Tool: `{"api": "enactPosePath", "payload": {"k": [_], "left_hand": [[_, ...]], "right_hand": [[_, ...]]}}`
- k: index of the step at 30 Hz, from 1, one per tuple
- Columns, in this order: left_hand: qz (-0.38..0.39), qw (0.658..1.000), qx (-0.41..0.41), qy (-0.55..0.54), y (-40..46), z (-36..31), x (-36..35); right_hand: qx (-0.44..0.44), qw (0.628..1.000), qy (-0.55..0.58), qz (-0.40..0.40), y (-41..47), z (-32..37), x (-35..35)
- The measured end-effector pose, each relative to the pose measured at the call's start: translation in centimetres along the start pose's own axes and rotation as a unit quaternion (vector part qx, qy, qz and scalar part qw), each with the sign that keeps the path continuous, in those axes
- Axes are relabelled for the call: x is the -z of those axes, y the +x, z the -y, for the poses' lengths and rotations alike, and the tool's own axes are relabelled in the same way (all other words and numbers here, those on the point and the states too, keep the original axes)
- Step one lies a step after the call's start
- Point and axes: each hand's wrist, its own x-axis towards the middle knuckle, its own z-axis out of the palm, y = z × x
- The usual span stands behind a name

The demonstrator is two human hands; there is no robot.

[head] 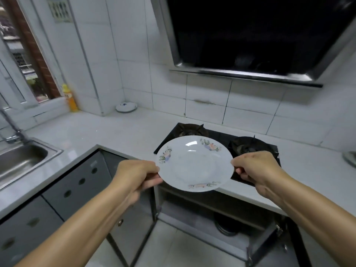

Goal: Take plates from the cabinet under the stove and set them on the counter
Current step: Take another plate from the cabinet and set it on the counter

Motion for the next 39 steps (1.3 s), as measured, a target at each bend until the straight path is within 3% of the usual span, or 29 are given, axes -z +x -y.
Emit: {"api": "enactPosePath", "payload": {"k": [15,29,39], "left_hand": [[0.054,0.998,-0.019,0.028,-6.5,-6.5,-7.6],[0.111,0.993,-0.014,0.049,-7.4,-6.0,-10.9],[0.213,0.973,0.006,0.094,-8.1,-2.6,-16.9]], "right_hand": [[-0.012,0.998,0.053,-0.01,-3.8,6.0,10.7],[-0.017,0.995,0.067,-0.066,-5.3,4.3,14.3],[-0.05,0.976,0.106,-0.181,-8.0,-0.6,19.9]]}}
